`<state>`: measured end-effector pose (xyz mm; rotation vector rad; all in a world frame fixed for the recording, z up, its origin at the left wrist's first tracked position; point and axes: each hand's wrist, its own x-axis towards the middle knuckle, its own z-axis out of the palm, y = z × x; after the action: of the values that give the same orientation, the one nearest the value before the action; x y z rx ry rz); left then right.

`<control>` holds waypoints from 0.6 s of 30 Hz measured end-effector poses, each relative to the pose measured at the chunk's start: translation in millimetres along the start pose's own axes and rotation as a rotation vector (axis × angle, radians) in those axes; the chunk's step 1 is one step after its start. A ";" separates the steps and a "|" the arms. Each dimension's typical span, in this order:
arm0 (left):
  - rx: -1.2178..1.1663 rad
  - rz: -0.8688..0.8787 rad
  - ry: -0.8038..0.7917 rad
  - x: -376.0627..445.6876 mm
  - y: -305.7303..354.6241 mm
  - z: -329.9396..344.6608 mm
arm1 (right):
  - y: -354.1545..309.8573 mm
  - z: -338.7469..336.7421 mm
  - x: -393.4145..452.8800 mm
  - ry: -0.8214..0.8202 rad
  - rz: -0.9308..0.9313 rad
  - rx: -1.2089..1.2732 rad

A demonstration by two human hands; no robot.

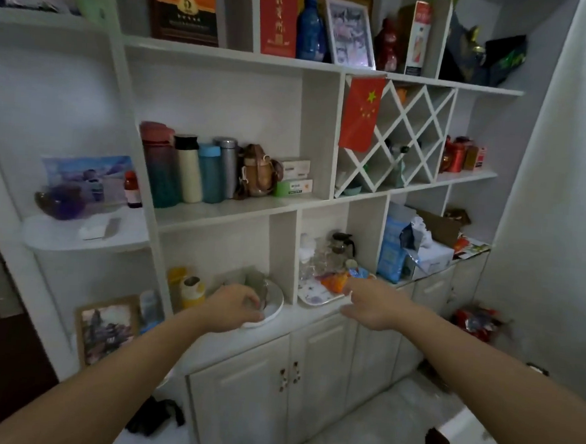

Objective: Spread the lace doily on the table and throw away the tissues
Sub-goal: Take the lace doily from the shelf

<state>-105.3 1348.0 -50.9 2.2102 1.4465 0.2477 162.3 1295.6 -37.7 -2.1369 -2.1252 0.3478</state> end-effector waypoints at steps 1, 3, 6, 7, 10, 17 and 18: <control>-0.008 -0.008 0.003 18.8 0.8 -1.2 | 6.9 -1.9 19.6 -0.014 -0.012 -0.010; -0.052 -0.028 0.017 57.2 2.4 -3.3 | 19.3 -5.3 57.1 -0.016 -0.024 -0.004; -0.121 -0.044 0.014 110.9 1.6 -1.4 | 36.2 -5.0 105.8 -0.025 -0.036 -0.002; -0.110 -0.037 -0.003 128.2 0.1 -0.5 | 42.5 -2.2 122.4 -0.036 -0.040 -0.009; -0.134 -0.041 -0.044 181.1 -5.1 1.9 | 59.1 4.8 172.0 -0.054 -0.048 -0.007; -0.083 -0.018 -0.052 300.7 -27.2 13.2 | 85.2 26.0 289.4 -0.108 0.005 0.042; -0.085 -0.016 -0.063 316.6 -30.9 14.2 | 87.6 27.2 305.9 -0.104 0.019 0.045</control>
<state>9.6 1638.5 -112.9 2.1193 1.3933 0.2273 239.5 1596.7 -110.9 -2.1602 -2.1302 0.5142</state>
